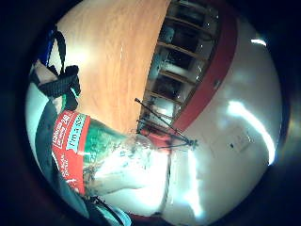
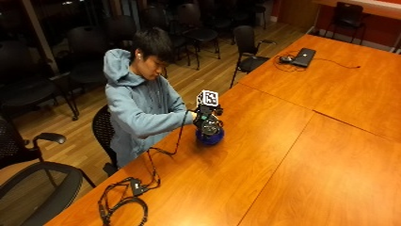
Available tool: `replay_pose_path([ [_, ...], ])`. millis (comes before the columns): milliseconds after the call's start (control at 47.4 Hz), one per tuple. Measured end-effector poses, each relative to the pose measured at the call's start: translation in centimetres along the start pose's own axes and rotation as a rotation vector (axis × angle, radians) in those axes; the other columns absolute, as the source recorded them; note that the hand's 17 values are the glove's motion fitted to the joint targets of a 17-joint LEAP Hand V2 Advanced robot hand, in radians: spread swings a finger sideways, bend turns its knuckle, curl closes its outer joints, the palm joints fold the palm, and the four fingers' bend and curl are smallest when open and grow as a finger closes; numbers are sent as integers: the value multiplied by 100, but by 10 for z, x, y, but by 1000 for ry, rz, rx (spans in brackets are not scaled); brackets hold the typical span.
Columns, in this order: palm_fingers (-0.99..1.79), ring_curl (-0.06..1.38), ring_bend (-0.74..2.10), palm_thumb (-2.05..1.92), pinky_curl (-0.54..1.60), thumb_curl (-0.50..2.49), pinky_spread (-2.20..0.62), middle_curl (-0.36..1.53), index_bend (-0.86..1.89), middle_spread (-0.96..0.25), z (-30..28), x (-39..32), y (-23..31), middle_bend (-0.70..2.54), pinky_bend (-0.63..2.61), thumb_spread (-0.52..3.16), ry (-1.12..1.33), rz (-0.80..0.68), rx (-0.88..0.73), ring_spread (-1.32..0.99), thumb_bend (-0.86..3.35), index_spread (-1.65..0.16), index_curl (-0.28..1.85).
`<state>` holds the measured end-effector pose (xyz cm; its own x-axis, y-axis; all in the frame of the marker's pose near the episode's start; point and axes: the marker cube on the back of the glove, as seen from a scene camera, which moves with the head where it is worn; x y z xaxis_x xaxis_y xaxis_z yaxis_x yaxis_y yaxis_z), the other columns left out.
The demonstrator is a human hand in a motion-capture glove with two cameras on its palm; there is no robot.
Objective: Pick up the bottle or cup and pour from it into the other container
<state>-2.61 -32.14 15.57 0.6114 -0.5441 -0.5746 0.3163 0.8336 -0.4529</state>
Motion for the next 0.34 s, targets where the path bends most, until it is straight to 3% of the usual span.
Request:
replay_pose_path([
  [63,121,43,42,102,36,66,-17,49,18,-5,6,7,4,20,54,36,68,-61,-2,-15,-4,-10,46],
  [338,121,43,42,102,36,66,-17,49,17,-6,13,22,15,20,53,36,-6,-81,38,-15,-4,-11,46],
])
